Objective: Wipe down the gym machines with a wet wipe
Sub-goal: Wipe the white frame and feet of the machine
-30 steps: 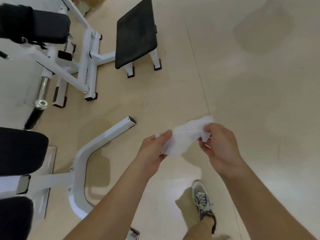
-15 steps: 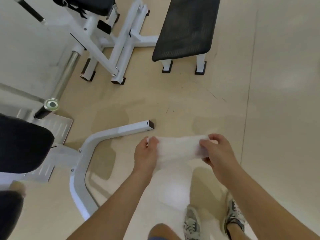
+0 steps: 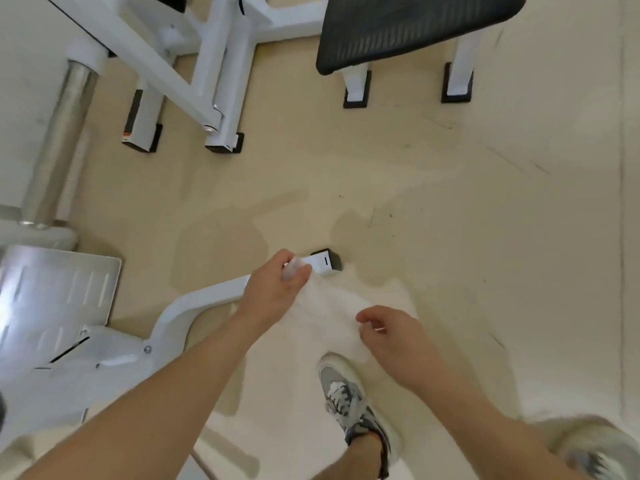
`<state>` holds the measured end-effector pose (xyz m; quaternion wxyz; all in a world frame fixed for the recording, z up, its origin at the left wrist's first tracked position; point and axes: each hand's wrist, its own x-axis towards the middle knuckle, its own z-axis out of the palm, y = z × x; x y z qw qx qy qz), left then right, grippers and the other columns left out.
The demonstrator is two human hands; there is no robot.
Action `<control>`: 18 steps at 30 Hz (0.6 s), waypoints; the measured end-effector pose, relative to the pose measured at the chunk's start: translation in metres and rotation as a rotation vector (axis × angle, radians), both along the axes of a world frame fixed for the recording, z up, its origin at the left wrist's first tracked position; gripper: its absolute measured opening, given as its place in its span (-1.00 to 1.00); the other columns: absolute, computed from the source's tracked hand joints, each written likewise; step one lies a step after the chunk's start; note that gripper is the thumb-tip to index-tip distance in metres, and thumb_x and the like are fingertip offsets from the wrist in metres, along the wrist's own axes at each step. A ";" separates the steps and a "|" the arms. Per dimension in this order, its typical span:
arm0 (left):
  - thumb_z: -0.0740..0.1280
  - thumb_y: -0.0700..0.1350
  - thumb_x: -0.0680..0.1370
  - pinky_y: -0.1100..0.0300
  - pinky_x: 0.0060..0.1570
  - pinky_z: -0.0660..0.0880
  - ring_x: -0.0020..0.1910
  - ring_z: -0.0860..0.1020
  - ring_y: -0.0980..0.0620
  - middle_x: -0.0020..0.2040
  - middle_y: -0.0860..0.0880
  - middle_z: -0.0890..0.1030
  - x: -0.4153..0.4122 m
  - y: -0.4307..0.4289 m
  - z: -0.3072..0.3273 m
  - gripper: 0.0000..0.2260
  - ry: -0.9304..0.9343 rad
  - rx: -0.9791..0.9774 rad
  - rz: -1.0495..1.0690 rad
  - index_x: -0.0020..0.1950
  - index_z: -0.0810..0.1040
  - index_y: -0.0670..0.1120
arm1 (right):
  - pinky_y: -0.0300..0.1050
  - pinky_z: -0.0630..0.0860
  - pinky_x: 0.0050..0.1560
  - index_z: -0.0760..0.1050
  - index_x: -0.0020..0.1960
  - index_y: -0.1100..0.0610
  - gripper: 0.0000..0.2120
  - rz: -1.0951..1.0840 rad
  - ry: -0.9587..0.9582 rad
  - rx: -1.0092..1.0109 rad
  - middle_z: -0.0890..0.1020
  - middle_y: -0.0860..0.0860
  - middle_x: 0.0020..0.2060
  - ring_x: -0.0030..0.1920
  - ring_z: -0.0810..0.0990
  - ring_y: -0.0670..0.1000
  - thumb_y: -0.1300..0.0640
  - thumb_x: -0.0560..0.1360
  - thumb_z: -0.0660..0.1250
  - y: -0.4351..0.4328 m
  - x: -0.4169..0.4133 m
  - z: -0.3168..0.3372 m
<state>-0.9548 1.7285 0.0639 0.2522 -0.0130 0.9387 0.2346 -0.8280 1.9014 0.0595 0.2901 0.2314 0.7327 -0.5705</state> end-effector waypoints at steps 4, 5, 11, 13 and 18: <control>0.26 -0.07 0.29 0.16 -0.30 0.30 -0.30 0.38 0.00 -0.28 0.00 0.43 -0.057 -0.035 -0.097 -0.78 -0.157 0.005 -0.018 -0.13 0.46 -0.13 | -0.32 0.39 0.03 0.48 0.31 0.03 -0.68 -0.022 -0.010 -0.084 0.58 -0.11 0.05 0.04 0.56 -0.11 0.16 0.58 0.21 -0.055 -0.029 -0.100; 0.25 -0.10 0.27 0.16 -0.31 0.31 -0.31 0.38 -0.01 -0.29 -0.01 0.44 -0.068 -0.043 -0.122 -0.79 -0.157 0.003 -0.040 -0.13 0.47 -0.13 | -0.33 0.40 0.01 0.44 0.35 0.02 -0.66 -0.002 0.002 -0.099 0.57 -0.12 0.05 0.05 0.57 -0.10 0.14 0.59 0.19 -0.064 -0.036 -0.125; 0.41 -0.22 0.44 0.32 0.03 0.37 0.07 0.49 0.06 0.08 0.09 0.55 -0.114 -0.073 -0.230 -0.56 0.100 0.030 -0.141 0.25 0.47 0.12 | -0.04 0.56 -0.08 0.21 0.43 -0.26 -0.55 0.282 0.194 0.013 0.62 -0.05 -0.22 -0.23 0.62 -0.01 0.05 0.58 0.13 -0.094 -0.075 -0.232; 0.46 -0.12 0.43 0.36 0.25 0.21 0.29 0.36 0.08 0.31 0.05 0.42 -0.110 -0.080 -0.244 -0.43 0.312 0.056 -0.234 0.40 0.38 0.04 | 0.00 0.55 -0.27 0.42 0.21 -0.21 -0.67 0.078 0.278 0.025 0.58 -0.04 -0.39 -0.41 0.51 0.00 0.14 0.55 0.16 -0.093 -0.087 -0.250; 0.38 0.33 0.27 0.06 0.29 0.36 0.25 0.45 -0.09 0.30 -0.09 0.48 -0.055 -0.073 -0.295 -0.14 0.428 -0.247 -0.664 0.41 0.36 -0.15 | -0.05 0.49 -0.27 0.54 -0.02 -0.04 -0.74 -0.360 0.391 0.095 0.56 -0.10 -0.39 -0.34 0.52 -0.01 0.27 0.49 0.20 -0.073 -0.127 -0.280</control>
